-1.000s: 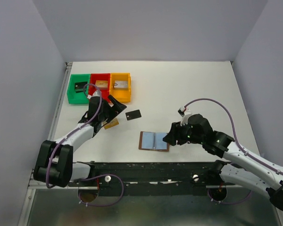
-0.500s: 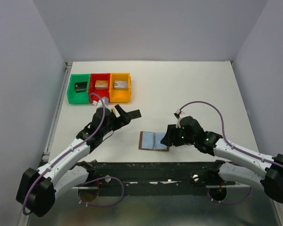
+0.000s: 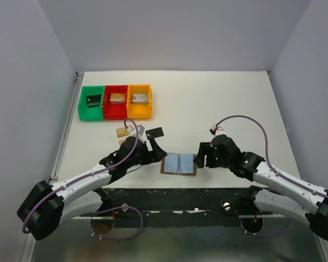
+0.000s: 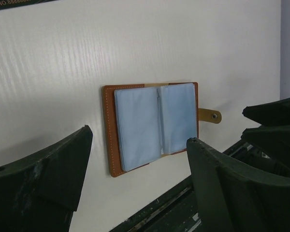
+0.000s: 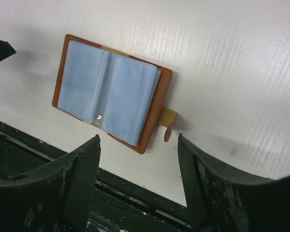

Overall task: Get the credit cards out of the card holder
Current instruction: Remove the credit card from the card holder.

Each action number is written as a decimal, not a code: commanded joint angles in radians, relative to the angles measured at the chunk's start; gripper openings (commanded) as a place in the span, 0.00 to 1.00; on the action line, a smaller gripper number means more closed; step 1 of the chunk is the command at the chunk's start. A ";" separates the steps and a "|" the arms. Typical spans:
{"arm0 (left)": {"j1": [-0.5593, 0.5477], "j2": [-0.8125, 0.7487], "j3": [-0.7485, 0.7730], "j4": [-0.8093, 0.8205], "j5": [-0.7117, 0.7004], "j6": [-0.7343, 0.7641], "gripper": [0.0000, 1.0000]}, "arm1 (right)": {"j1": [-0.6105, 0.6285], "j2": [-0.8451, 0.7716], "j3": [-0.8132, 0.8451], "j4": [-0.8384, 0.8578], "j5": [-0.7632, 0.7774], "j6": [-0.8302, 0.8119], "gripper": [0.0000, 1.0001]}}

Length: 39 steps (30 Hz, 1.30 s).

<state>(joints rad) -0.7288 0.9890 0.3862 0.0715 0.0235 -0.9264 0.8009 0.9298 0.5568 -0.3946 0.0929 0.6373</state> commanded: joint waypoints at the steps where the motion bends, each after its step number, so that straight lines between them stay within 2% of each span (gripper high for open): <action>1: -0.035 0.054 0.006 0.059 0.020 0.014 0.91 | 0.001 0.038 0.046 -0.139 0.113 -0.028 0.73; 12: -0.078 0.125 0.045 0.054 0.026 0.024 0.87 | 0.000 0.233 0.095 -0.159 0.156 0.002 0.62; 19: -0.084 0.125 0.040 0.060 0.027 0.031 0.86 | 0.001 0.325 0.121 -0.113 0.125 -0.028 0.47; 23: -0.089 0.126 0.028 0.085 0.041 0.024 0.85 | 0.000 0.356 0.126 -0.098 0.108 -0.037 0.29; 27: -0.090 0.142 0.022 0.109 0.061 0.027 0.84 | 0.000 0.330 0.118 -0.098 0.093 -0.050 0.03; 28: -0.090 0.145 0.022 0.117 0.069 0.026 0.84 | 0.000 0.314 0.115 -0.092 0.087 -0.051 0.00; 39: -0.093 0.253 0.028 0.200 0.138 0.021 0.84 | 0.000 0.221 0.097 -0.078 -0.002 -0.076 0.00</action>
<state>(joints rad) -0.8139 1.2072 0.4057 0.2184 0.1127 -0.9092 0.8009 1.1652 0.6571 -0.4870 0.1253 0.5743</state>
